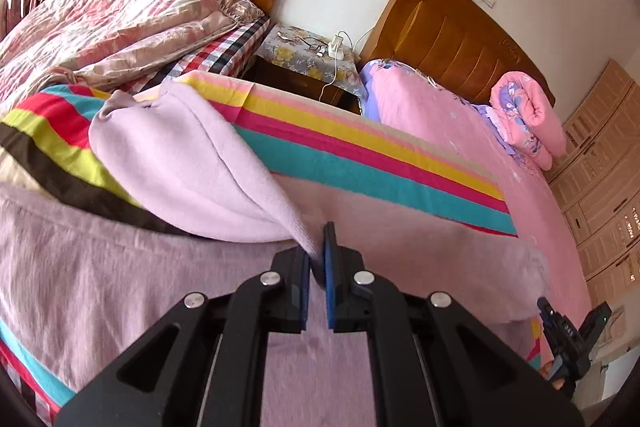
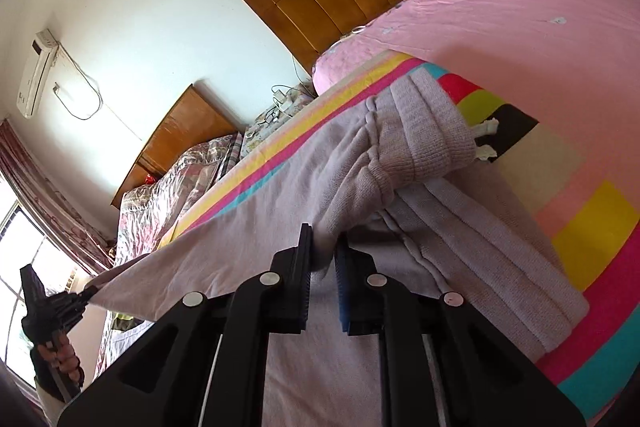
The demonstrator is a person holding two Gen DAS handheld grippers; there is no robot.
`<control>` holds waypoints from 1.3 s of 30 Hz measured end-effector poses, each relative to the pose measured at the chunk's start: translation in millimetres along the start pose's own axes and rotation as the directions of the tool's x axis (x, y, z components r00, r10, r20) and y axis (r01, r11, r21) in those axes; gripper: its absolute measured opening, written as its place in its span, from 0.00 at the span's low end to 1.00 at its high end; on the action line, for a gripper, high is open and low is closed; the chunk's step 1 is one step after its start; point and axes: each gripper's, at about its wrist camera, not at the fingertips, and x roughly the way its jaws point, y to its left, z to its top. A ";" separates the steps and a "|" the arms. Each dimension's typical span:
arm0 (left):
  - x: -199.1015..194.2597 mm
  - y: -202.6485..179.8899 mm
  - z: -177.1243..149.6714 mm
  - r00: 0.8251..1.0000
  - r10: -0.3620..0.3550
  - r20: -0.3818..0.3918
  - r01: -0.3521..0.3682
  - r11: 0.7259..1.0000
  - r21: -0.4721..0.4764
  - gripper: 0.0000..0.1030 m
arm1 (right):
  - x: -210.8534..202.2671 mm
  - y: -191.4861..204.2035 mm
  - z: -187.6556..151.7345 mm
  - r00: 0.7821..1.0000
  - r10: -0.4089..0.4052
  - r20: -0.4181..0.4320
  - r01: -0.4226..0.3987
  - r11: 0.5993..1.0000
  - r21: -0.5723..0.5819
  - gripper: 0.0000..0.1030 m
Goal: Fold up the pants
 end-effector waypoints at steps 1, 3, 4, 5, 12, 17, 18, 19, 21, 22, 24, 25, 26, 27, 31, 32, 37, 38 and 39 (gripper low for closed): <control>-10.7 9.4 -21.6 1.000 -0.012 -0.003 0.012 1.000 -0.010 0.06 | -8.8 0.5 -1.1 1.000 0.008 0.001 -0.008 1.000 0.000 0.11; -15.6 28.7 -67.4 0.999 -0.004 -0.038 0.003 1.000 -0.019 0.07 | -24.0 -2.1 -9.6 1.000 0.006 -0.010 -0.006 1.000 0.000 0.11; -10.8 39.1 -86.5 0.998 0.002 -0.061 -0.004 0.999 -0.033 0.08 | -29.3 -4.8 -16.7 1.000 -0.005 -0.021 0.005 1.000 0.000 0.11; -1.5 47.0 -104.4 0.996 -0.002 -0.086 -0.001 0.999 -0.034 0.09 | -31.9 -9.8 -25.6 0.999 -0.025 -0.036 0.025 1.000 0.002 0.11; 30.5 66.9 -127.7 0.993 -0.060 -0.100 0.060 0.998 -0.004 0.40 | -24.6 -42.1 -67.9 0.989 -0.122 -0.084 0.127 0.990 0.061 0.14; 23.7 65.3 -119.8 0.996 -0.066 -0.065 0.066 0.998 -0.003 0.63 | -22.3 -33.7 -64.6 0.986 -0.132 -0.102 0.136 0.990 0.030 0.25; 25.9 65.4 -120.1 0.995 -0.073 -0.075 0.072 0.997 -0.015 0.62 | -21.4 -34.6 -65.3 0.986 -0.131 -0.103 0.135 0.990 0.033 0.25; 30.9 67.8 -118.6 0.993 -0.075 -0.093 0.073 0.997 -0.026 0.60 | -20.7 -35.5 -67.4 0.986 -0.130 -0.103 0.134 0.990 0.037 0.25; 40.0 69.1 -118.9 0.989 -0.071 -0.130 0.067 0.997 -0.034 0.33 | -20.2 -37.9 -69.0 0.988 -0.119 -0.097 0.124 0.991 0.049 0.24; 41.6 68.5 -119.2 0.990 -0.056 -0.131 0.053 0.998 -0.021 0.19 | -21.3 -35.6 -69.4 0.988 -0.122 -0.095 0.127 0.991 0.044 0.21; 30.9 65.8 -117.1 0.993 -0.071 -0.097 0.071 0.997 0.003 0.08 | -24.7 -28.5 -62.5 0.988 -0.131 -0.081 0.131 0.991 0.001 0.11; 19.8 61.8 -114.2 0.995 -0.077 -0.057 0.078 0.997 0.017 0.07 | -29.8 -20.4 -56.9 0.991 -0.119 -0.061 0.118 0.993 -0.027 0.10; 5.5 57.1 -110.1 0.997 -0.081 -0.013 0.082 0.996 0.032 0.07 | -36.4 -10.4 -51.5 0.994 -0.106 -0.040 0.103 0.993 -0.060 0.10; -10.1 53.3 -106.2 0.996 -0.083 0.025 0.081 0.996 0.042 0.07 | -45.4 0.1 -46.6 0.996 -0.091 -0.016 0.090 0.992 -0.091 0.09; -45.3 47.3 -107.7 0.994 -0.105 0.042 0.101 0.991 0.082 0.07 | -77.7 9.3 -43.2 0.997 -0.066 0.025 0.069 0.989 -0.131 0.09; -41.2 46.1 -116.3 0.997 -0.079 0.018 0.077 0.991 0.109 0.07 | -77.8 0.0 -48.2 0.997 -0.083 0.006 0.083 0.989 -0.122 0.09; 11.1 59.9 -153.7 0.992 -0.010 -0.124 0.023 0.994 0.108 0.07 | -56.7 -51.6 -82.6 0.987 -0.130 -0.099 0.129 0.991 -0.014 0.08; 13.6 61.4 -155.3 0.992 -0.010 -0.125 0.023 0.994 0.103 0.08 | -57.8 -52.3 -83.1 0.988 -0.123 -0.090 0.123 0.992 -0.006 0.08; 13.7 62.1 -155.5 0.992 -0.013 -0.124 0.026 0.995 0.096 0.08 | -58.5 -51.4 -81.9 0.989 -0.119 -0.084 0.119 0.993 -0.002 0.08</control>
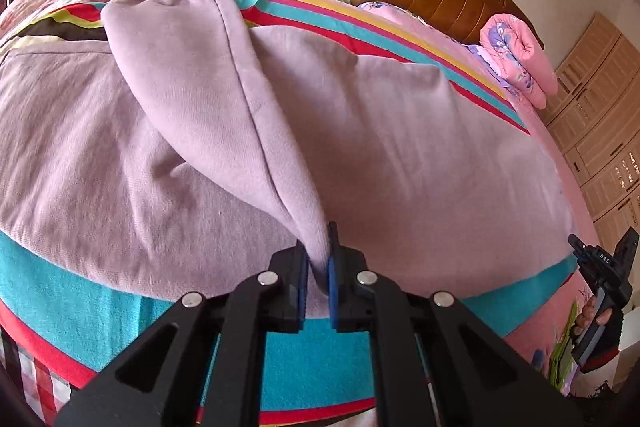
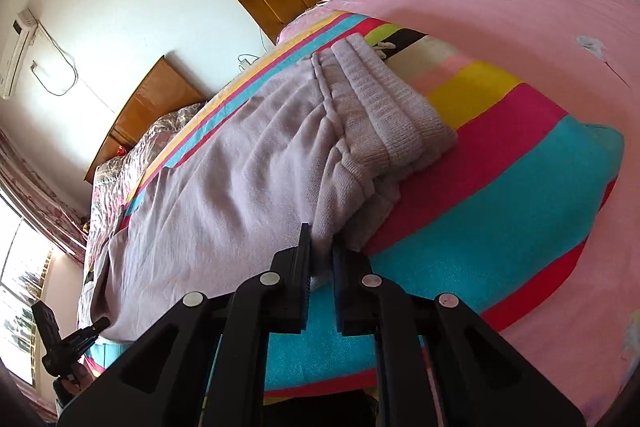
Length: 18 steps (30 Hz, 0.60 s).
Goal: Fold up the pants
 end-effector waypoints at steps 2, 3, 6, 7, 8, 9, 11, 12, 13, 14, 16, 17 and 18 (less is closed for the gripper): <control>-3.8 -1.0 0.5 1.000 0.000 0.016 0.000 1.000 0.004 0.10 | -2.0 4.5 3.8 1.000 0.003 0.012 -0.003 1.000 -0.018 0.08; -7.3 -2.2 1.5 1.000 -0.004 0.029 0.004 1.000 0.003 0.10 | -3.9 7.9 6.0 1.000 0.007 0.023 -0.007 0.999 -0.032 0.08; -21.4 -5.4 8.6 0.996 -0.006 0.088 0.005 1.000 0.008 0.10 | -14.4 23.9 16.3 0.997 0.019 0.073 -0.013 0.996 -0.086 0.08; -23.6 -7.2 9.1 0.995 0.001 0.101 -0.002 1.000 0.014 0.10 | -18.5 30.2 18.1 0.995 0.025 0.095 -0.014 0.994 -0.110 0.08; -23.7 -9.1 8.3 0.995 0.008 0.097 -0.011 1.000 0.021 0.10 | -20.1 35.7 18.6 0.994 0.019 0.105 -0.005 0.991 -0.132 0.08; -19.2 -8.5 6.7 0.997 0.017 0.080 -0.019 1.000 0.023 0.11 | -18.3 35.0 17.9 0.996 0.005 0.094 0.008 0.991 -0.137 0.08; -5.9 -3.0 2.2 0.999 0.020 0.037 -0.020 1.000 0.004 0.13 | -4.2 19.0 11.0 0.999 -0.018 0.035 0.021 0.996 -0.087 0.08; 0.7 0.4 -0.6 1.000 0.019 0.017 -0.019 1.000 -0.006 0.14 | 4.5 7.7 6.2 1.000 -0.029 0.001 0.029 0.998 -0.059 0.08; 1.0 1.1 -2.8 0.999 0.017 0.029 -0.017 1.000 -0.003 0.14 | 9.3 -0.5 1.8 1.000 -0.016 -0.007 0.015 0.999 -0.037 0.08; 0.6 -0.8 -3.2 0.999 0.028 0.028 -0.028 1.000 0.015 0.15 | 8.2 -4.2 0.4 1.000 0.005 0.010 -0.004 1.000 -0.023 0.08; -1.2 -3.3 -2.5 0.998 0.044 0.035 -0.045 0.998 0.034 0.18 | 5.0 -3.0 1.8 1.000 0.001 0.017 -0.001 1.000 -0.019 0.08; -1.9 -4.3 -2.0 0.998 0.042 0.036 -0.043 0.999 0.034 0.18 | 4.8 -1.2 3.1 1.000 -0.005 0.018 0.006 1.000 -0.025 0.08; -2.0 -4.3 -2.1 0.999 0.037 0.036 -0.038 0.999 0.031 0.18 | 5.0 0.4 3.7 1.000 -0.012 0.020 0.013 0.999 -0.032 0.08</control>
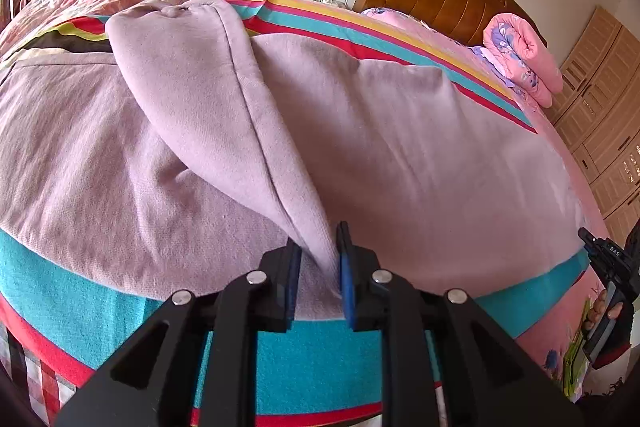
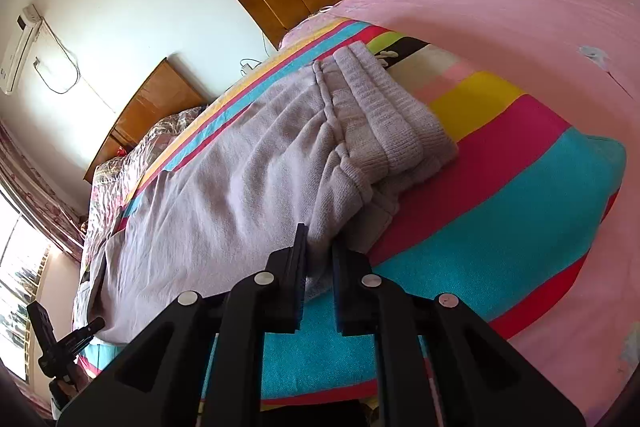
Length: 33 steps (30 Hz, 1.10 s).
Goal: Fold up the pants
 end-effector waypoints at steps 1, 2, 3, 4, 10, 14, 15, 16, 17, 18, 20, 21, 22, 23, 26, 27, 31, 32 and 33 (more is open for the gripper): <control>0.3 0.1 -0.5 1.000 0.000 -0.001 0.000 1.000 -0.003 0.18 | 0.2 0.8 0.4 1.000 -0.004 0.003 0.004 1.000 -0.004 0.08; 0.7 0.4 -1.2 1.000 0.001 -0.003 -0.001 1.000 -0.005 0.18 | 0.2 0.8 0.5 1.000 -0.007 0.005 0.007 1.000 -0.006 0.08; 1.1 0.7 -1.5 1.000 0.002 -0.004 -0.002 1.000 -0.006 0.18 | 0.4 0.6 0.4 1.000 -0.008 0.007 0.008 1.000 -0.004 0.08; 0.7 0.3 -1.3 1.000 0.002 -0.004 -0.002 1.000 -0.008 0.19 | -0.4 1.5 -0.7 1.000 -0.010 0.010 0.010 1.000 0.001 0.08; -7.5 -0.9 2.3 0.999 0.004 0.052 -0.003 1.000 -0.011 0.18 | -14.3 20.6 6.8 0.994 0.006 0.109 0.000 0.998 -0.057 0.08; 1.9 1.1 -2.4 1.000 0.025 0.016 -0.025 1.000 -0.006 0.18 | 1.6 11.2 2.3 0.997 -0.056 0.055 0.060 0.996 -0.066 0.08; 0.8 1.2 -3.4 0.999 0.026 0.020 -0.026 1.000 -0.003 0.18 | 6.6 4.4 -1.7 0.998 -0.055 0.035 0.056 0.997 -0.045 0.08; -0.2 0.5 -3.7 0.999 0.030 0.018 -0.030 1.000 0.002 0.19 | 6.7 0.3 -4.1 0.998 -0.036 0.048 0.038 0.999 -0.033 0.08; -1.2 0.4 -3.9 0.999 0.030 0.016 -0.030 1.000 0.001 0.19 | 6.4 -0.2 -4.6 0.998 -0.035 0.051 0.037 0.999 -0.033 0.08; -2.2 0.6 -4.4 1.000 0.028 0.014 -0.028 1.000 -0.001 0.19 | 6.3 0.9 -3.8 0.998 -0.040 0.052 0.042 0.999 -0.035 0.08; -3.6 -0.4 -6.0 0.999 0.029 0.015 -0.029 1.000 0.005 0.18 | 7.8 3.9 -2.2 0.997 -0.056 0.052 0.058 0.997 -0.045 0.08; -3.6 -0.2 -6.4 0.999 0.029 0.014 -0.029 1.000 0.007 0.18 | 8.6 4.3 -2.1 0.997 -0.059 0.050 0.061 0.997 -0.048 0.08; -3.3 0.5 -6.5 1.000 0.027 0.012 -0.027 1.000 0.003 0.18 | 7.8 4.5 -4.0 0.997 -0.058 0.049 0.060 0.997 -0.044 0.08; -3.3 0.9 -6.6 1.000 0.025 0.011 -0.025 1.000 0.000 0.19 | 7.5 4.5 -4.7 0.997 -0.059 0.049 0.061 0.997 -0.043 0.09; -3.3 -1.1 -5.1 1.000 0.028 -0.004 -0.028 1.000 0.005 0.26 | 2.8 7.0 -5.4 0.998 -0.055 0.036 0.057 0.997 -0.046 0.19; -4.8 -0.9 -4.6 1.000 0.024 -0.008 -0.024 1.000 0.004 0.31 | -2.5 8.3 -6.0 0.998 -0.054 0.033 0.056 0.997 -0.045 0.33; -33.3 4.1 1.9 0.991 0.126 0.048 -0.126 0.992 -0.010 0.61 | -40.0 19.7 -6.4 0.986 -0.133 0.101 0.141 0.987 -0.076 0.59; -45.3 3.2 7.1 0.984 0.149 0.093 -0.149 0.989 -0.009 0.67 | -49.3 27.4 -4.3 0.980 -0.153 0.131 0.168 0.979 -0.115 0.59; -55.7 -0.8 14.9 0.979 0.157 0.133 -0.159 0.987 0.004 0.68 | -55.0 38.8 -1.4 0.973 -0.172 0.156 0.197 0.966 -0.166 0.59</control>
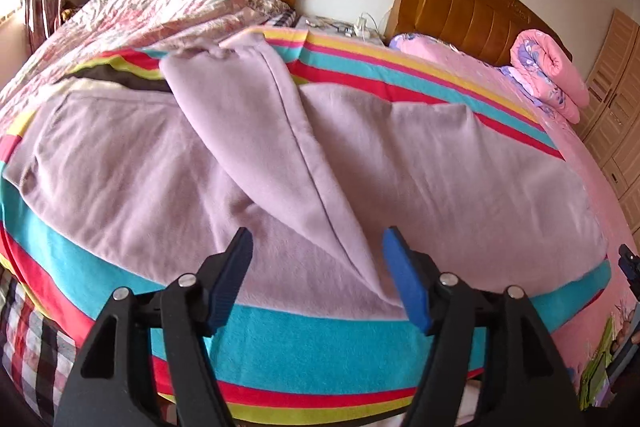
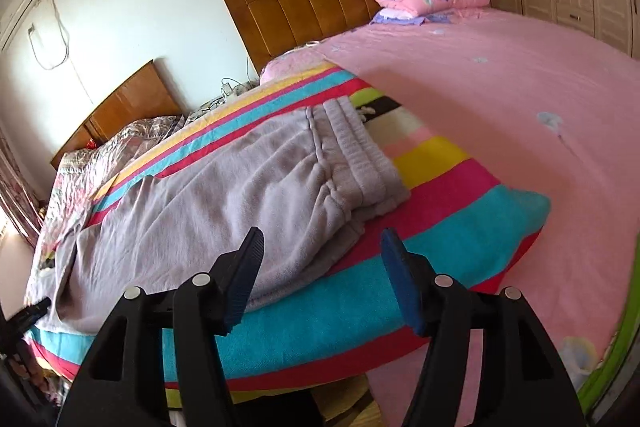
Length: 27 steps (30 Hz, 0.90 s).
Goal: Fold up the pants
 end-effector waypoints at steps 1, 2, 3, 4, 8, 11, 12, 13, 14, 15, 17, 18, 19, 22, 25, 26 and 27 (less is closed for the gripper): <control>-7.2 -6.1 10.9 0.999 -0.010 0.033 0.009 1.000 0.025 0.68 | -3.2 11.3 6.8 1.000 -0.004 0.012 0.005 0.998 -0.057 0.59; -11.5 -16.4 22.8 0.998 -0.030 0.058 0.027 0.998 0.060 0.69 | -2.3 25.7 14.5 1.000 0.012 0.011 -0.011 0.993 -0.115 0.59; -12.1 -30.7 34.6 0.996 -0.054 0.073 0.046 0.994 0.101 0.71 | 1.3 43.6 21.8 0.999 0.034 0.011 -0.032 0.984 -0.178 0.61; -8.9 -48.2 46.6 0.994 -0.086 0.073 0.074 0.986 0.147 0.78 | 7.0 62.0 28.3 0.999 0.045 0.010 -0.041 0.969 -0.243 0.63; 51.6 -118.4 76.7 0.984 -0.171 -0.054 0.179 0.947 0.267 0.86 | 56.1 115.7 53.3 0.997 0.046 -0.054 -0.064 0.910 -0.411 0.73; 108.7 -162.5 86.3 0.962 -0.200 -0.184 0.249 0.921 0.299 0.86 | 94.8 119.5 66.8 0.991 0.020 -0.130 -0.070 0.918 -0.391 0.73; 122.9 -176.3 87.6 0.963 -0.186 -0.195 0.242 0.915 0.323 0.86 | 105.8 117.9 68.4 0.988 -0.003 -0.155 -0.059 0.917 -0.395 0.73; 135.7 -188.5 87.8 0.963 -0.178 -0.205 0.242 0.904 0.351 0.86 | 114.6 116.7 69.3 0.986 -0.029 -0.166 -0.041 0.915 -0.402 0.73; 147.7 -199.8 87.6 0.960 -0.180 -0.215 0.251 0.892 0.376 0.86 | 121.3 114.0 69.9 0.984 -0.041 -0.173 -0.034 0.912 -0.408 0.73; 160.6 -210.3 86.5 0.958 -0.181 -0.222 0.258 0.881 0.396 0.86 | 126.9 111.5 70.1 0.981 -0.041 -0.188 -0.041 0.911 -0.411 0.73; 184.3 -225.0 88.6 0.964 -0.160 -0.214 0.239 0.874 0.422 0.86 | 135.2 109.6 70.3 0.978 -0.051 -0.202 -0.042 0.900 -0.434 0.73; 194.5 -229.9 90.2 0.966 -0.157 -0.207 0.234 0.872 0.429 0.86 | 138.6 110.2 70.3 0.978 -0.055 -0.201 -0.042 0.891 -0.452 0.73; 205.0 -233.8 92.2 0.966 -0.150 -0.209 0.230 0.871 0.435 0.86 | 141.4 111.7 71.0 0.977 -0.052 -0.205 -0.051 0.883 -0.467 0.73; 229.4 -238.9 92.6 0.983 -0.080 -0.165 0.150 0.864 0.481 0.96 | 158.2 108.3 64.8 0.960 -0.093 -0.263 -0.052 0.868 -0.494 0.74; 242.5 -234.8 102.1 0.975 -0.093 -0.203 0.175 0.882 0.438 0.99 | 163.9 85.2 52.0 0.951 -0.102 -0.291 -0.064 0.859 -0.508 0.76; 244.9 -231.6 104.3 0.972 -0.101 -0.210 0.184 0.887 0.423 0.99 | 159.9 77.1 52.5 0.948 -0.081 -0.307 -0.082 0.873 -0.482 0.76; 246.5 -231.5 104.9 0.973 -0.100 -0.208 0.181 0.888 0.422 0.99 | 154.6 71.1 52.5 0.947 -0.075 -0.313 -0.086 0.877 -0.473 0.76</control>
